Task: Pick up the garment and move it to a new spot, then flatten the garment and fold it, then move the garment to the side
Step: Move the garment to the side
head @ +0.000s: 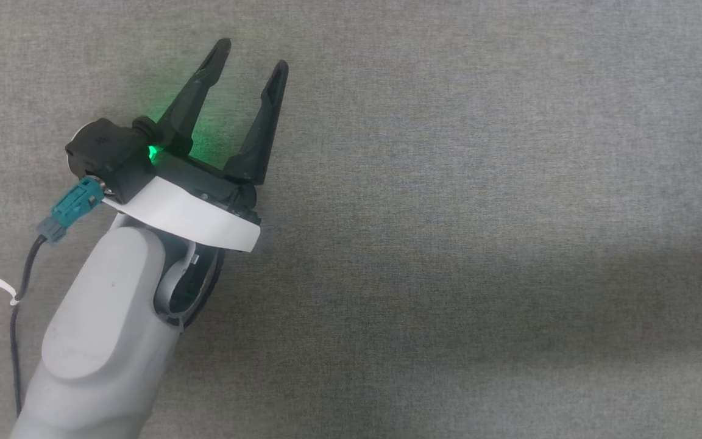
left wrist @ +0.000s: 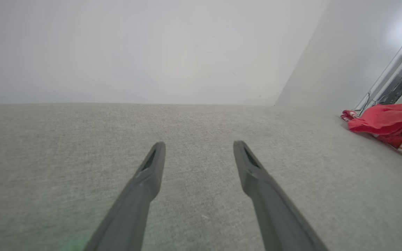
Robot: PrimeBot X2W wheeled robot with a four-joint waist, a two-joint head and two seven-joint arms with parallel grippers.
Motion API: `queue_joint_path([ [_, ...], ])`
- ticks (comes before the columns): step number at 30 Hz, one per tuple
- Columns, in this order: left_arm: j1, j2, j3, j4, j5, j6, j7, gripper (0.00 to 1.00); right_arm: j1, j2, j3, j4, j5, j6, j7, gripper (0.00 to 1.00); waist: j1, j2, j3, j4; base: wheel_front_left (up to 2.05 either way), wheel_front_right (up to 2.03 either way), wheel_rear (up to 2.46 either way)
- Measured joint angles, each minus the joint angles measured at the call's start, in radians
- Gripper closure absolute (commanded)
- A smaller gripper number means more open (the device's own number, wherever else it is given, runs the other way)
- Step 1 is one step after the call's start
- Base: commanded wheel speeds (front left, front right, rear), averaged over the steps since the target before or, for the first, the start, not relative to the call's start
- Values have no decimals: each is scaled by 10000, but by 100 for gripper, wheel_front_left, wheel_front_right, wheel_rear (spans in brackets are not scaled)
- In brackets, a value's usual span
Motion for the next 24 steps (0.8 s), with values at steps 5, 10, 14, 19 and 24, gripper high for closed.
queue_joint_path([
  [5, 26, 27, 142, -21, -84, 0, 0, 0, -221, 63, -109, 431, -299, 2, -196, 47, 0, 0, -53, 53, 0, 0, 0],
  [10, 265, 88, 433, -127, -186, 0, 2, 0, -446, 153, -186, 642, -470, 0, -525, 0, 0, 0, -254, 7, 0, 0, 0],
  [14, 553, 173, 665, -148, -382, 0, 2, 0, -544, 322, -75, 673, -483, 0, -832, 0, 0, 0, -501, -56, 0, 0, 0],
  [19, 1014, 314, 1062, -113, -426, 0, 2, 0, -637, 884, 213, 579, 12, 2, -1381, 0, 0, 0, -934, -148, 0, 0, 0],
  [24, 1574, 464, 1484, -100, -456, 2, 2, 0, -522, 1432, 826, 249, 650, 0, -1977, 0, 0, 0, -1482, -217, 0, 0, 0],
])
